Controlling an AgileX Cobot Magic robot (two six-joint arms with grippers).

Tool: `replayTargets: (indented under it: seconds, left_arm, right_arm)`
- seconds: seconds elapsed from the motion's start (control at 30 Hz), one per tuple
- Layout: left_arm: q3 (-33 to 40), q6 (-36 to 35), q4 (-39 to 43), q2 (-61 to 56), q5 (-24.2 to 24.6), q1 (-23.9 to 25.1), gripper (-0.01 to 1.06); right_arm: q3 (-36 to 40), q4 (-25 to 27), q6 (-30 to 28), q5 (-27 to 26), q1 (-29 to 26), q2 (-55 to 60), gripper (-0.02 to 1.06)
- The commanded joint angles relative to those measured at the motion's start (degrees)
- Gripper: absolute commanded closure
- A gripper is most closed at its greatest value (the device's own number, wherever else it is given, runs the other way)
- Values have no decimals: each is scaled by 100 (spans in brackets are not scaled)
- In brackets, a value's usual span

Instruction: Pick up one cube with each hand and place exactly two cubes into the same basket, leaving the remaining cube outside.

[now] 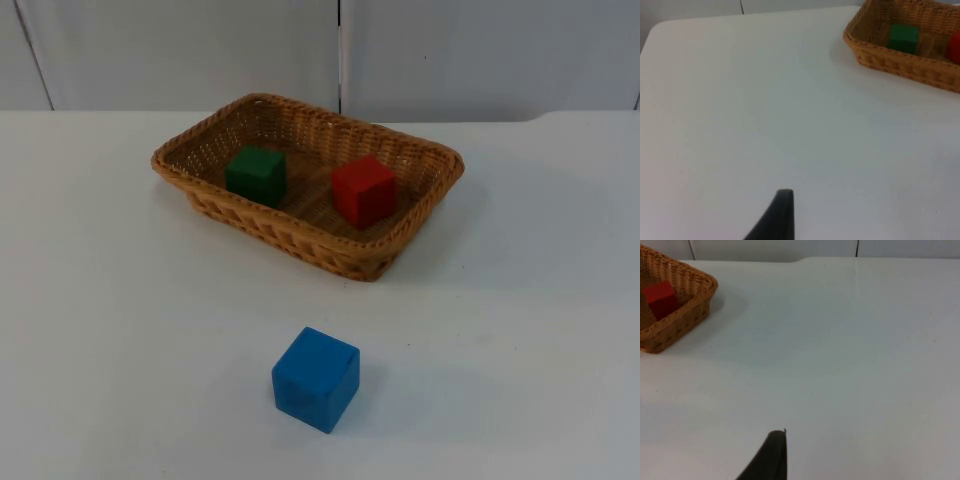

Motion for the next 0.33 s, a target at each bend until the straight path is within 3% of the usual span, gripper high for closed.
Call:
replayTargets:
  seconds: [0.0, 0.3]
  left_arm:
    - [30, -56, 21, -14, -69, -6, 0]
    - [30, -56, 21, -14, -69, 408, 0]
  right_arm:
    - [36, 10, -16, -26, -44, -18, -1]
    - [36, 10, -16, -26, -44, -18, -1]
